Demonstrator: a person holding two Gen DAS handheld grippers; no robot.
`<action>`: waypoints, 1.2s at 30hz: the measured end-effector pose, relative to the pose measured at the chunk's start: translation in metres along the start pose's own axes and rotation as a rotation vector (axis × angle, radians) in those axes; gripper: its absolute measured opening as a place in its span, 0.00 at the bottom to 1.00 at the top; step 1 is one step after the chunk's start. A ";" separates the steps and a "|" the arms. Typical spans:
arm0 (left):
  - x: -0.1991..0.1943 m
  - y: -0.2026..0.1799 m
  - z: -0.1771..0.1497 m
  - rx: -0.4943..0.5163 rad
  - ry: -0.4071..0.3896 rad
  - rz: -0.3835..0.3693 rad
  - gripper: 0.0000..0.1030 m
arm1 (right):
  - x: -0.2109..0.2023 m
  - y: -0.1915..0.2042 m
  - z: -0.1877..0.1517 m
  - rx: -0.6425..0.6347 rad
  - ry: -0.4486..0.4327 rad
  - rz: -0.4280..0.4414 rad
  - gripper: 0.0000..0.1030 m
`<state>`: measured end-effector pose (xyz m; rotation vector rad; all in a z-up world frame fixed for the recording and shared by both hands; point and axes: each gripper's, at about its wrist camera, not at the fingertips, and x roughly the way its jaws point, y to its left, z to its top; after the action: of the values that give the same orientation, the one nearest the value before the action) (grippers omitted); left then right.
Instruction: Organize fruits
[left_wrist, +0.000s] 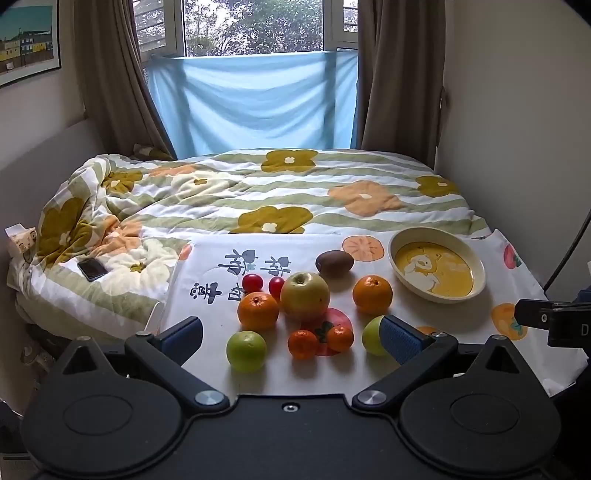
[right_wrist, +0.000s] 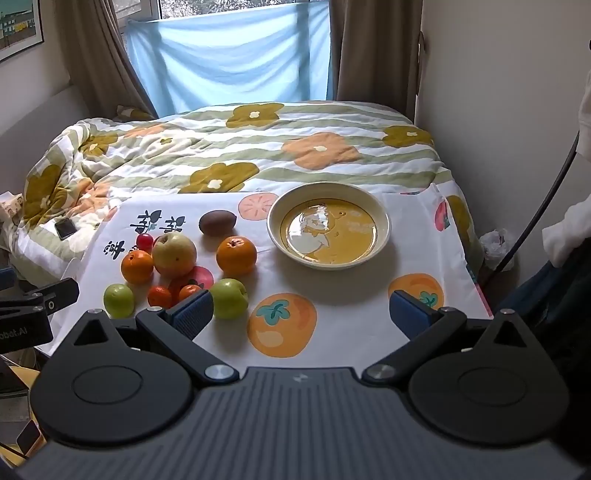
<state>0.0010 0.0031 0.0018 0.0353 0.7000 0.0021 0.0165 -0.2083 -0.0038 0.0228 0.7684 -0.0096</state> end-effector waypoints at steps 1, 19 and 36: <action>0.000 0.000 0.000 0.000 0.000 0.000 1.00 | 0.000 0.000 0.000 0.000 0.000 -0.001 1.00; 0.003 0.000 0.001 0.000 0.003 -0.004 1.00 | 0.005 0.000 -0.001 0.010 0.000 -0.006 1.00; 0.006 -0.005 0.006 0.001 0.003 -0.003 1.00 | 0.004 -0.002 0.001 0.018 -0.001 -0.009 1.00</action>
<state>0.0096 -0.0016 0.0027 0.0355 0.7034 -0.0012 0.0198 -0.2106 -0.0056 0.0362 0.7675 -0.0253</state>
